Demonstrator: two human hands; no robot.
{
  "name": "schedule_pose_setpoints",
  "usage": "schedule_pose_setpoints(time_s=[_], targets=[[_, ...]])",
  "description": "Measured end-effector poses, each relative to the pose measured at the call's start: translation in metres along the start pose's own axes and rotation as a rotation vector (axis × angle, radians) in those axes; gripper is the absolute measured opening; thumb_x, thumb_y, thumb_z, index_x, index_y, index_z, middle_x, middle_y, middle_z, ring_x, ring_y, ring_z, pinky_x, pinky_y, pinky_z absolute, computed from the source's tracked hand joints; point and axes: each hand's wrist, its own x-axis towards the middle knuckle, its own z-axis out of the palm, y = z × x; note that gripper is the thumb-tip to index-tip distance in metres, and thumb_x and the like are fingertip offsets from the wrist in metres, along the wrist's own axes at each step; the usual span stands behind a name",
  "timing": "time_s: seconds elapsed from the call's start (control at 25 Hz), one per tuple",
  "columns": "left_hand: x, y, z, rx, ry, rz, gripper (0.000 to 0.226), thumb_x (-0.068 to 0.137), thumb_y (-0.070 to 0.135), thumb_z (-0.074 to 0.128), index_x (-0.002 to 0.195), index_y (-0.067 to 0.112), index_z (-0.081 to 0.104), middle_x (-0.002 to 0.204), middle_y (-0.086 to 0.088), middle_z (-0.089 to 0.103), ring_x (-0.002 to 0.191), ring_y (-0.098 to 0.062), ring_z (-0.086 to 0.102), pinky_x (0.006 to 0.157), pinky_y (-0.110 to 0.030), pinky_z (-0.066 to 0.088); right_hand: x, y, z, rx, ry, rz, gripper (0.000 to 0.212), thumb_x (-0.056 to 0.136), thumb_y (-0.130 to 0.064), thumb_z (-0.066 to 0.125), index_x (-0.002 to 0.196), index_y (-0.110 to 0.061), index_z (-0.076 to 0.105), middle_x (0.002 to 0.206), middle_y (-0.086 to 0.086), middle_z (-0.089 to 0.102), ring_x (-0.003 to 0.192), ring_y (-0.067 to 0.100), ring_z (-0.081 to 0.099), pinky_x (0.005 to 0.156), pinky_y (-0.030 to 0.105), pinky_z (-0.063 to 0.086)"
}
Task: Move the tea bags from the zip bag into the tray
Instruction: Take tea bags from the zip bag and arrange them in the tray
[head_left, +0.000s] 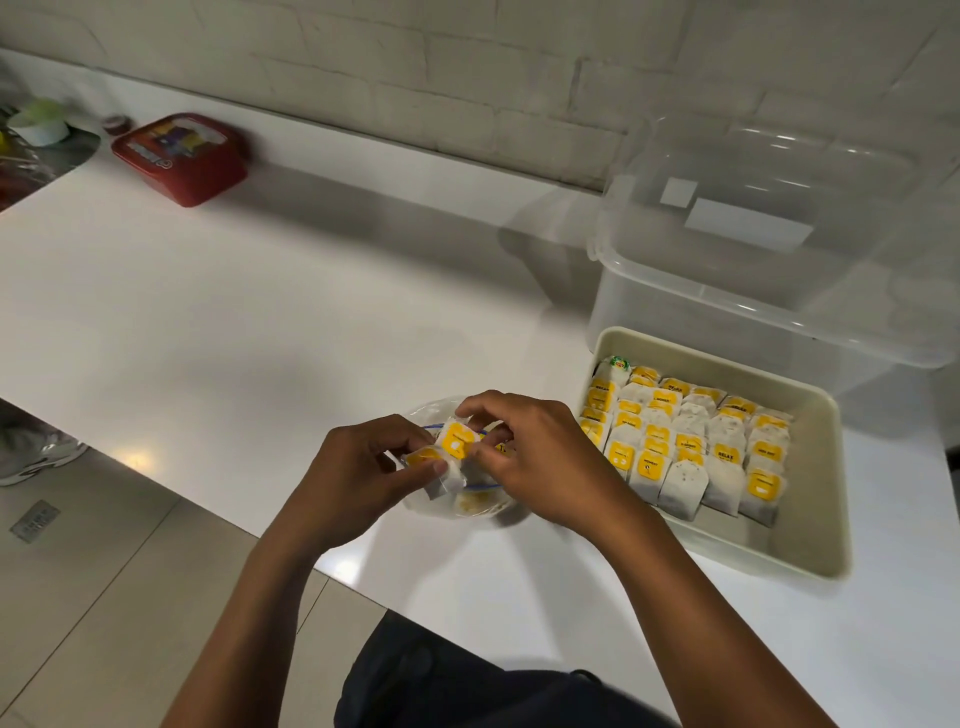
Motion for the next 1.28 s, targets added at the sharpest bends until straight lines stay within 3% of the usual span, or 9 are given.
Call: schedule_pose_setpoints(time_s=[0.24, 0.44, 0.68, 0.8, 0.96, 1.04, 1.16, 1.28], targets=[[-0.007, -0.003, -0.011, -0.128, 0.045, 0.003, 0.004, 0.081, 0.012, 0.079, 0.082, 0.015, 0.077, 0.095, 0.002, 0.073, 0.084, -0.016, 0.068, 0.072, -0.025, 0.052, -0.001, 0.002, 0.002, -0.004, -0.027, 0.009, 0.033, 0.088, -0.017, 0.063, 0.115, -0.035, 0.061, 0.107, -0.015, 0.068, 0.088, 0.004, 0.067, 0.083, 0.028, 0.055], [-0.010, 0.005, -0.011, -0.145, -0.015, 0.072, 0.001, 0.078, 0.018, 0.079, 0.079, 0.017, 0.078, 0.091, 0.001, 0.073, 0.087, -0.021, 0.067, 0.079, -0.027, 0.052, 0.001, -0.001, 0.007, 0.252, -0.062, 0.115, 0.030, 0.090, -0.026, 0.067, 0.119, -0.032, 0.065, 0.110, -0.014, 0.070, 0.088, 0.001, 0.069, 0.086, 0.023, 0.054], [-0.007, 0.005, -0.011, -0.085, -0.017, 0.076, 0.005, 0.081, 0.018, 0.079, 0.078, 0.021, 0.077, 0.091, 0.002, 0.073, 0.086, -0.022, 0.067, 0.077, -0.040, 0.053, 0.000, -0.001, 0.002, 0.467, -0.036, 0.121, 0.013, 0.086, -0.023, 0.070, 0.098, -0.026, 0.073, 0.094, -0.003, 0.072, 0.089, 0.022, 0.070, 0.088, 0.045, 0.057], [-0.002, 0.015, -0.008, -0.072, -0.015, 0.104, 0.007, 0.080, 0.017, 0.079, 0.077, 0.024, 0.078, 0.092, 0.004, 0.073, 0.081, -0.018, 0.067, 0.070, -0.037, 0.052, -0.005, -0.003, 0.000, 0.465, 0.043, 0.082, 0.005, 0.086, -0.021, 0.072, 0.091, -0.023, 0.072, 0.086, 0.000, 0.069, 0.079, 0.026, 0.068, 0.080, 0.046, 0.058], [0.017, 0.039, 0.004, 0.000, -0.062, 0.223, 0.011, 0.086, 0.021, 0.074, 0.078, 0.027, 0.078, 0.095, 0.009, 0.072, 0.088, -0.016, 0.068, 0.071, -0.025, 0.051, -0.017, 0.004, -0.022, 0.452, 0.191, 0.083, 0.005, 0.090, -0.020, 0.069, 0.087, -0.024, 0.069, 0.077, -0.009, 0.064, 0.056, 0.015, 0.052, 0.056, 0.030, 0.045], [0.030, 0.055, 0.014, 0.051, -0.083, 0.314, 0.011, 0.091, 0.029, 0.070, 0.083, 0.027, 0.078, 0.099, 0.011, 0.068, 0.091, -0.015, 0.067, 0.073, -0.023, 0.052, -0.027, 0.009, -0.041, 0.471, 0.273, 0.089, 0.007, 0.089, -0.018, 0.070, 0.086, -0.024, 0.069, 0.074, -0.011, 0.062, 0.058, 0.017, 0.051, 0.056, 0.031, 0.043], [0.053, 0.081, 0.040, 0.091, -0.163, 0.408, 0.018, 0.092, 0.039, 0.061, 0.086, 0.033, 0.076, 0.091, 0.012, 0.056, 0.085, -0.012, 0.061, 0.068, -0.015, 0.045, -0.051, 0.023, -0.075, 0.450, 0.404, 0.111, 0.009, 0.089, -0.015, 0.071, 0.086, -0.023, 0.069, 0.075, -0.008, 0.064, 0.064, 0.019, 0.056, 0.063, 0.038, 0.050], [0.074, 0.106, 0.076, 0.101, -0.306, 0.430, 0.014, 0.093, 0.036, 0.065, 0.093, 0.029, 0.077, 0.083, 0.009, 0.057, 0.076, -0.012, 0.060, 0.068, -0.027, 0.049, -0.079, 0.043, -0.107, 0.332, 0.447, 0.188, 0.008, 0.089, -0.017, 0.071, 0.086, -0.025, 0.069, 0.077, -0.008, 0.068, 0.063, 0.016, 0.059, 0.065, 0.036, 0.050]])
